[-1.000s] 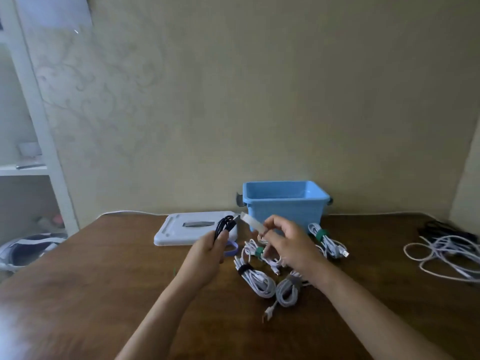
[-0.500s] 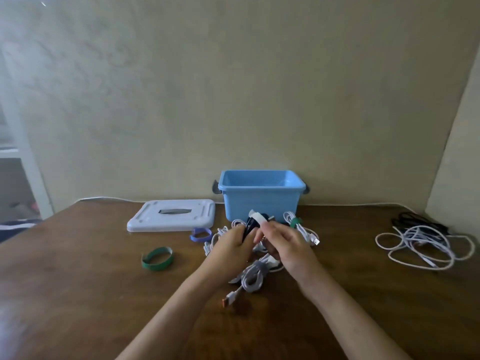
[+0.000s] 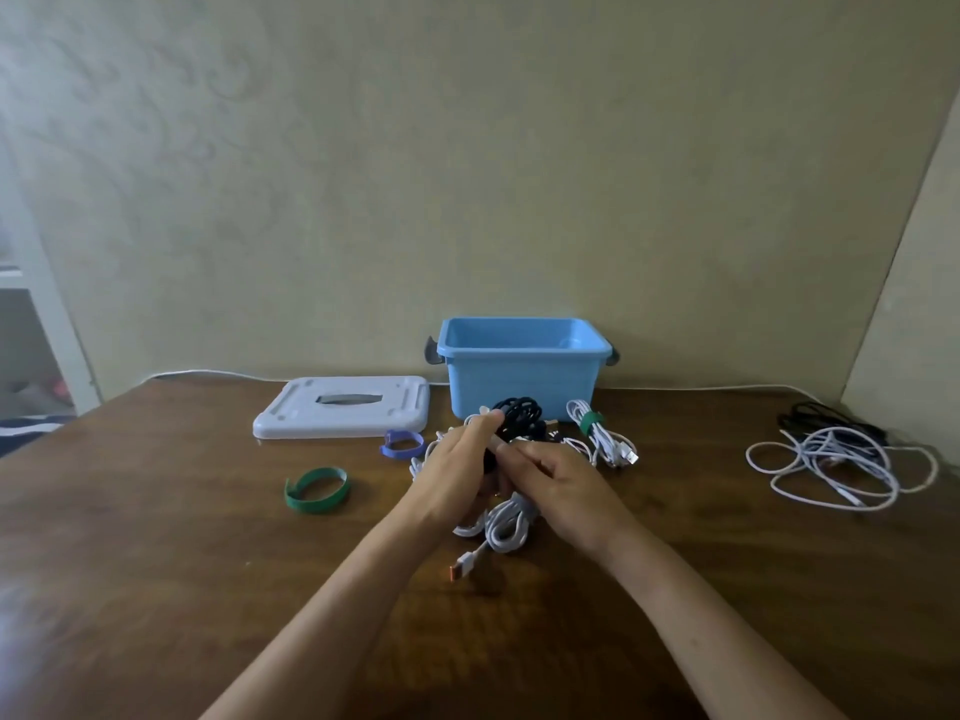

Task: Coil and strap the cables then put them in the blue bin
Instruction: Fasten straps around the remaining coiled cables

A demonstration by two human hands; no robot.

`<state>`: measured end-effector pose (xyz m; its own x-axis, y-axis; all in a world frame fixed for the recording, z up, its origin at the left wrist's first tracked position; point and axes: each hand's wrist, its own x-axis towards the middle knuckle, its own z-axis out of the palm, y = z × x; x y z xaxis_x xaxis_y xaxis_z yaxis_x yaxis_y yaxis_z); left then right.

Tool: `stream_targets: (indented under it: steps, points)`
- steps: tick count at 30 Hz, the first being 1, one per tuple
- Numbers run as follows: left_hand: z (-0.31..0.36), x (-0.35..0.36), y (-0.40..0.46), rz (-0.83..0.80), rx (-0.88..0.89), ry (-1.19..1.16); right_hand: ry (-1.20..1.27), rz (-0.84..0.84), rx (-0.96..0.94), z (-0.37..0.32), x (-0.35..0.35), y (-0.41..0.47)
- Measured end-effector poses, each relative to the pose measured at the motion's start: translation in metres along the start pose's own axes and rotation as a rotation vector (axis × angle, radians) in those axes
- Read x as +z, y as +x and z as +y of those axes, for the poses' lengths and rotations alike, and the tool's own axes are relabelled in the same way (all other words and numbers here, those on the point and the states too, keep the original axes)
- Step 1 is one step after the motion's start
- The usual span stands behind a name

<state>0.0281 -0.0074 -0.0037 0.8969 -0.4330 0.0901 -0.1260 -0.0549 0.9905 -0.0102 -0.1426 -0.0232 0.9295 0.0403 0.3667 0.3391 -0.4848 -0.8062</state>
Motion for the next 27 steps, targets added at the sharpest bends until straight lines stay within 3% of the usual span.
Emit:
stream_targets:
  steps: [6,12,16,20,27]
  points:
    - [0.002,0.003,-0.004,-0.027,0.101,-0.054,0.065,0.003,0.043,0.004,-0.001,0.0]
    - [-0.005,-0.004,0.003,0.057,0.203,-0.024,0.003,-0.045,0.115,0.01,-0.005,0.003]
    - [-0.004,-0.011,0.005,0.076,0.199,-0.034,-0.113,-0.054,0.11,0.019,-0.014,0.003]
    - [-0.004,-0.009,0.0,0.0,0.205,0.03,-0.311,0.046,0.11,0.022,-0.026,0.008]
    - [-0.007,-0.003,-0.001,-0.052,0.212,0.121,-0.079,0.007,0.183,0.033,-0.051,0.006]
